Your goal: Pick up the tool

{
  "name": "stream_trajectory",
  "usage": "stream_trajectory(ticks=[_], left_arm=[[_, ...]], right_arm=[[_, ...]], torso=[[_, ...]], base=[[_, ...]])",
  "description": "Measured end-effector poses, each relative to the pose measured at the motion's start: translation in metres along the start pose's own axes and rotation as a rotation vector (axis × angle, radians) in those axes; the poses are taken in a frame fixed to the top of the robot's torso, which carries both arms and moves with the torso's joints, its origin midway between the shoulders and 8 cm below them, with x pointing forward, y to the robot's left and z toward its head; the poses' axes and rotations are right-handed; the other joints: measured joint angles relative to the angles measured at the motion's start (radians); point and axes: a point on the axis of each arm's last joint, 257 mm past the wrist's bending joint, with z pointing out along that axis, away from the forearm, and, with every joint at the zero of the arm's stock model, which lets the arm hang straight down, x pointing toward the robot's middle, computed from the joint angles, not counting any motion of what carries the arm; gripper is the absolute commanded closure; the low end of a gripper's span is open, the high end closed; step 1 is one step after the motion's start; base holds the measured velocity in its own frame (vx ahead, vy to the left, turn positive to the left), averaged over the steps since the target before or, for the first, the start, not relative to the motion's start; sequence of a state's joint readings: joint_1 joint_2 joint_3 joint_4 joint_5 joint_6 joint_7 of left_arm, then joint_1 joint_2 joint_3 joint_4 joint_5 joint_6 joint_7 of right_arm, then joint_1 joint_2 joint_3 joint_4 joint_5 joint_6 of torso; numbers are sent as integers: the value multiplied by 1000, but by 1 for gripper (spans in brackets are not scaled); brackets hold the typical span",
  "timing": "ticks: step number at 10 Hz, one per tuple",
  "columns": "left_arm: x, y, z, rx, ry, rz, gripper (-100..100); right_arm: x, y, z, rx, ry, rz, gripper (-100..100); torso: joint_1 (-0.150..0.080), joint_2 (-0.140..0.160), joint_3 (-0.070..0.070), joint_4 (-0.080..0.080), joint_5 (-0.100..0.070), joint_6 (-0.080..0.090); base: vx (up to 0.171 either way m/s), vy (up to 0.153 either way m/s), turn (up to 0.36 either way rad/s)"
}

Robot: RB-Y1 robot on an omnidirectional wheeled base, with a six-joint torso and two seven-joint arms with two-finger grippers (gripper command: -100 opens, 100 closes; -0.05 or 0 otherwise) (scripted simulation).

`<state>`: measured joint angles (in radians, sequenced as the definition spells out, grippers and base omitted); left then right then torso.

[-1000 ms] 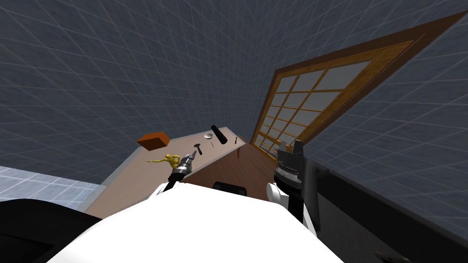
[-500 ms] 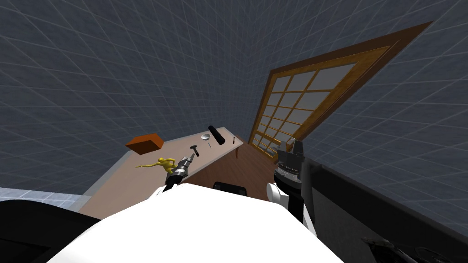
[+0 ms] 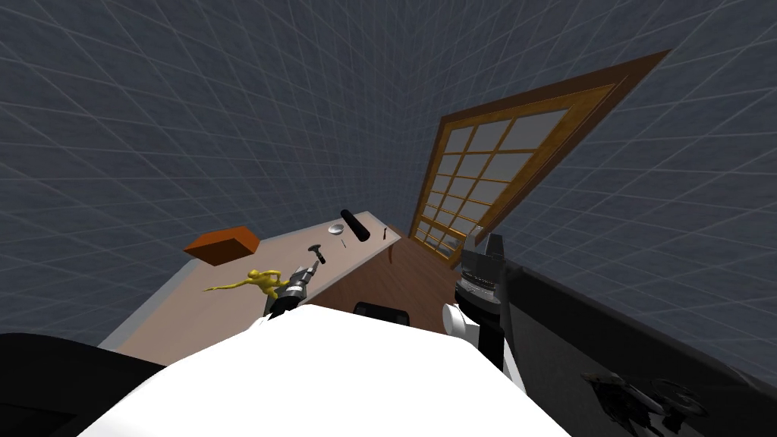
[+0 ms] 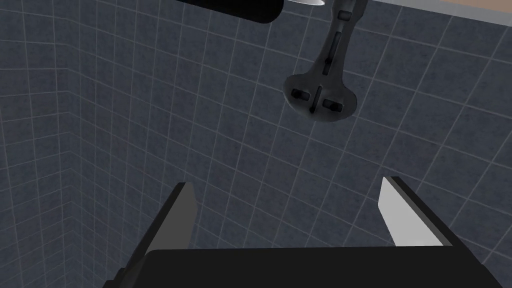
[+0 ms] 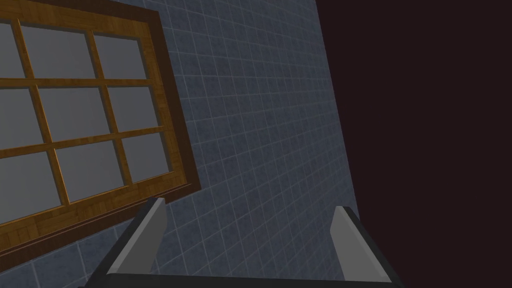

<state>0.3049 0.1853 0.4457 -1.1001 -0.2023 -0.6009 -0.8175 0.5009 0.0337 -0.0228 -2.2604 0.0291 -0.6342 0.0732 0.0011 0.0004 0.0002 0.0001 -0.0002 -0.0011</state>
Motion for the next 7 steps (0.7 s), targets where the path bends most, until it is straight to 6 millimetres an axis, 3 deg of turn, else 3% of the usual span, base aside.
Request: stream_trajectory(ticks=[7], left_arm=[[25,46,-12,-101,47,72,-100]], right_arm=[[0,0,0,0,0,0,0]], torso=[[0,0,0,0,0,0]], base=[[16,9,-82]])
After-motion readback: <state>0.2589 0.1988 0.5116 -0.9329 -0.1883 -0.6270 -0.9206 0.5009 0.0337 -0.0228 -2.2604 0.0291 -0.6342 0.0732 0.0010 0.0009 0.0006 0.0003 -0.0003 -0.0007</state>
